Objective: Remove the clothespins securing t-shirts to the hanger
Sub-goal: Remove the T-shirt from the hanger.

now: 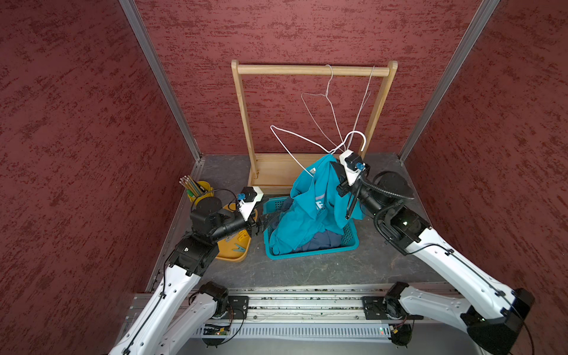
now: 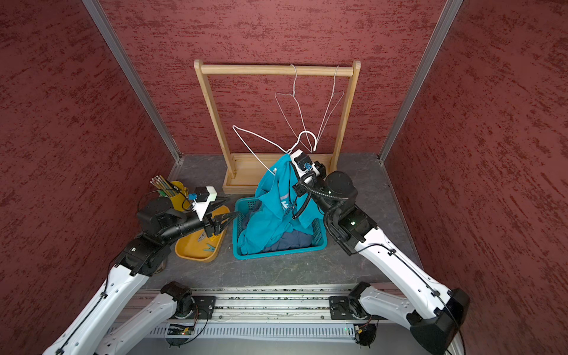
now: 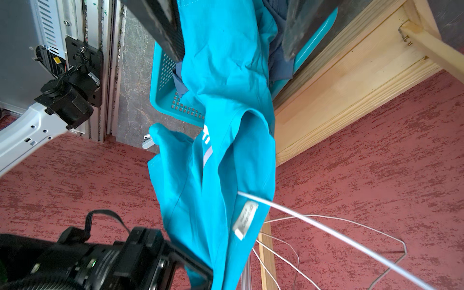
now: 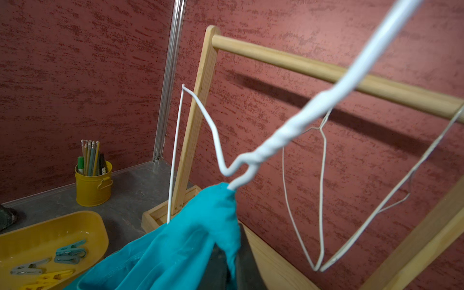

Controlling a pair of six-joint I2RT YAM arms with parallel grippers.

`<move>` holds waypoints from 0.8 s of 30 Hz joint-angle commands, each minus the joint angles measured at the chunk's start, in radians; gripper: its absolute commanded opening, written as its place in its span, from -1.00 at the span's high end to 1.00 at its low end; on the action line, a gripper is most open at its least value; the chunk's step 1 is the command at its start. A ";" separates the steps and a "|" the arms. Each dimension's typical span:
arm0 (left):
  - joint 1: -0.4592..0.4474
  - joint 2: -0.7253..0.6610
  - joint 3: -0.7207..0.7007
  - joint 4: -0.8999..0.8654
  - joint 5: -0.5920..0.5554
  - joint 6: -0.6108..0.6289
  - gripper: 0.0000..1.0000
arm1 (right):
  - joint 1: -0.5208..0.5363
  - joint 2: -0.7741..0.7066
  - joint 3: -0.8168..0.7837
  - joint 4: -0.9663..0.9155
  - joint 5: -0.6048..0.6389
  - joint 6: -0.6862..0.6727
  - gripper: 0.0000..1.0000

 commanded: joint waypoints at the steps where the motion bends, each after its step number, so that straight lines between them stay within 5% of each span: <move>1: 0.006 -0.009 0.033 -0.013 -0.029 0.014 -0.26 | 0.000 -0.001 -0.052 0.085 -0.045 0.089 1.00; 12: -0.068 0.194 0.136 0.111 -0.070 -0.141 -0.23 | 0.000 0.027 -0.278 0.321 -0.211 0.162 1.00; 17: -0.206 0.271 0.169 0.134 -0.189 -0.078 -0.23 | 0.002 0.121 -0.233 0.310 -0.274 0.178 1.00; 24: -0.244 0.372 0.204 0.171 -0.225 -0.044 -0.23 | 0.004 0.094 -0.292 0.314 -0.259 0.203 1.00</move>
